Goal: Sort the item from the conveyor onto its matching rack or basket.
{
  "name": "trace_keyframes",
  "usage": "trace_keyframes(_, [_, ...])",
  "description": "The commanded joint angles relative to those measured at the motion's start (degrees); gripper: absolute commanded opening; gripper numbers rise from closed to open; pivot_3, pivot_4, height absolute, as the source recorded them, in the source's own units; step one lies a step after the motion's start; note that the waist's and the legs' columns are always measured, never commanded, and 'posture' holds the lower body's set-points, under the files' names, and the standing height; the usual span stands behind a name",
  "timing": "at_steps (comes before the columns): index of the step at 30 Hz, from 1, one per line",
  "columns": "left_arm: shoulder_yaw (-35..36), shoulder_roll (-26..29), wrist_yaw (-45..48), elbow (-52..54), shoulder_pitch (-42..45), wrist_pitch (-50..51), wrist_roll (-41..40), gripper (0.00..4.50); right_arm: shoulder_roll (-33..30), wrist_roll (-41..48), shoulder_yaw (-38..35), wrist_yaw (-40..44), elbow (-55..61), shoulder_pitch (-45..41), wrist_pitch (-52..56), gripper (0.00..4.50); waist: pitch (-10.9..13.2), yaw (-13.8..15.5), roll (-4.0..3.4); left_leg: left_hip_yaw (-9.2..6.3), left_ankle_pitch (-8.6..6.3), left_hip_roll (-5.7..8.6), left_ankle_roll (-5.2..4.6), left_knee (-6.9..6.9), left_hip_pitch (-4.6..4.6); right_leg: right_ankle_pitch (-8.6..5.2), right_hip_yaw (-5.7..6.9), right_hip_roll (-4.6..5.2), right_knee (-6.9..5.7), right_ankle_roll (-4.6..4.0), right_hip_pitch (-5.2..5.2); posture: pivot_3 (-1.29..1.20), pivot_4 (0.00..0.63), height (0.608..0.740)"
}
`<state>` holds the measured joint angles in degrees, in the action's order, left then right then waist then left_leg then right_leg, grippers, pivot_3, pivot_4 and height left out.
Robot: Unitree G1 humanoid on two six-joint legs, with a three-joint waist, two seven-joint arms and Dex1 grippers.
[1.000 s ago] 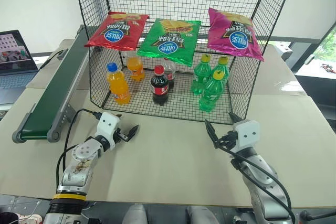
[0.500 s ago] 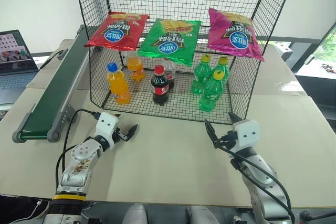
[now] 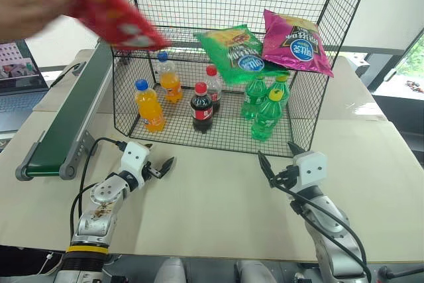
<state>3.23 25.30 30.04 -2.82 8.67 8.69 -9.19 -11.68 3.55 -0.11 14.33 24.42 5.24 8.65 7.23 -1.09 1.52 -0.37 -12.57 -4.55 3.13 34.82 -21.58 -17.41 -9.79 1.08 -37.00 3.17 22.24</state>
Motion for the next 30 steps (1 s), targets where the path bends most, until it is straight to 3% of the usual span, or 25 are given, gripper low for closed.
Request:
trace_keyframes(1, [1.0,0.5,0.1,2.4,0.5,-0.9,-0.2,4.47,0.2,0.3,0.0,-0.3,2.1,-0.6,-0.9,4.50,0.0,0.0,0.00,0.00,0.00,0.00,0.00,0.00,0.00,0.00,0.00,0.00,0.00,0.00,0.00,0.00,0.150,0.740])
trace_keyframes(21, [3.0,0.4,-0.5,6.1,-2.2,0.3,-1.8,4.47,-1.2,2.0,0.1,2.3,3.3,-2.1,0.9,4.50,0.0,-0.1,0.00,0.00,0.00,0.00,0.00,0.00,0.00,0.00,0.00,0.00,0.00,0.00,0.00,0.00,0.150,0.740])
trace_keyframes(24, [7.2,1.6,0.1,9.5,-4.4,2.6,-5.5,4.47,-3.1,4.2,-0.4,5.8,2.8,-4.2,2.2,4.50,0.0,-0.2,0.00,0.00,0.00,-0.01,0.00,-0.01,0.00,0.00,0.00,0.00,-0.01,0.00,0.00,0.00,0.150,0.740])
trace_keyframes(30, [17.5,3.0,0.7,21.8,-11.5,16.4,-20.7,4.47,-8.6,13.5,-0.3,17.0,-0.5,-14.5,6.6,4.50,0.0,-1.2,0.00,-0.01,-0.01,-0.01,-0.02,0.03,-0.02,0.00,0.01,0.02,0.00,0.01,-0.02,0.00,0.150,0.740])
